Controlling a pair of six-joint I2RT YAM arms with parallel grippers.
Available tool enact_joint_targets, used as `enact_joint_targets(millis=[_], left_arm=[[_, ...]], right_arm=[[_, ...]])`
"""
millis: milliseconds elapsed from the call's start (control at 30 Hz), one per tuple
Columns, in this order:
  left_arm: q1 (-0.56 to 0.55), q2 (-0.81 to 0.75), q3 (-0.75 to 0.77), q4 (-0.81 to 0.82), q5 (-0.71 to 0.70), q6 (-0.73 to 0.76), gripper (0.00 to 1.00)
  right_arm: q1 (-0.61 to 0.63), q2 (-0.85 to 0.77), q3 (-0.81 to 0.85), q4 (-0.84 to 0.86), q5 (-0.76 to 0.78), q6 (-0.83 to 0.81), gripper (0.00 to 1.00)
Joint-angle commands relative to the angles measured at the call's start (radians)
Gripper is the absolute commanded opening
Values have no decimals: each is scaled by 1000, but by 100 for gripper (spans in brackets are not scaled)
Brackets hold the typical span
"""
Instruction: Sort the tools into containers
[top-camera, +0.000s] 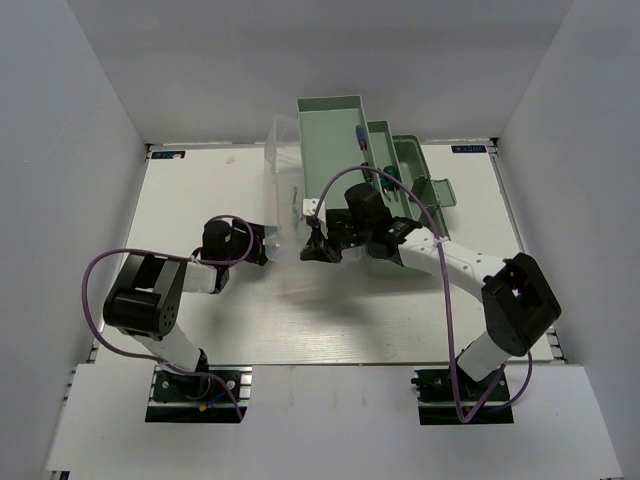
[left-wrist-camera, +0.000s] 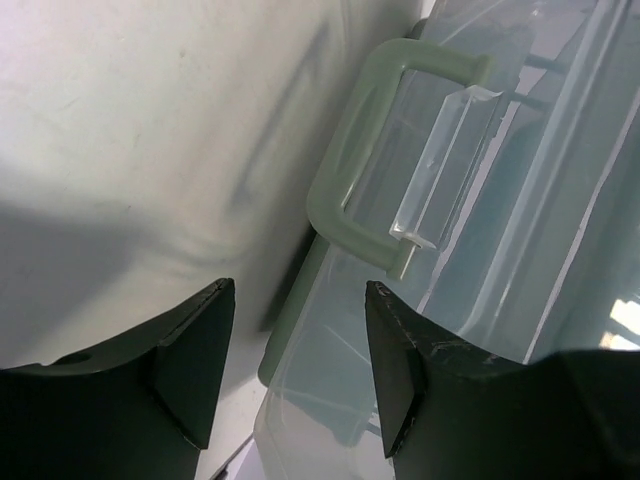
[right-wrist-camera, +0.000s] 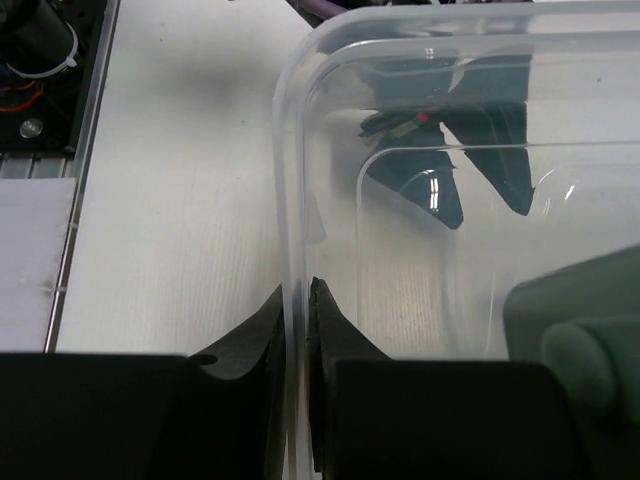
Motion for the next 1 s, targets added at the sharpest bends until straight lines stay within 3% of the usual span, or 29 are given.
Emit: enact_joint_targets(millis=[0, 67, 100, 200, 333, 500, 633, 800, 967], left_arm=[[3, 33, 62, 131, 111, 26, 65], [12, 68, 114, 142, 163, 40, 65], [12, 102, 136, 142, 182, 67, 65], [21, 122, 179, 96, 208, 91, 65], [30, 160, 214, 76, 228, 112, 65], [31, 179, 225, 58, 237, 135, 65], [31, 189, 257, 35, 246, 144, 65], [31, 225, 309, 4, 255, 154, 65], [31, 245, 363, -20, 265, 172, 65]], right_arm=[[9, 1, 66, 74, -119, 82, 0], [4, 3, 80, 38, -100, 52, 0], [4, 0, 86, -6, -97, 44, 6], [1, -17, 113, -124, -97, -65, 39], [1, -72, 69, -212, -48, -145, 55], [0, -170, 6, -287, -4, -255, 57], [3, -293, -83, -270, 155, -304, 59], [-2, -332, -147, -265, 301, -332, 62], [-3, -397, -189, -241, 319, -346, 62]])
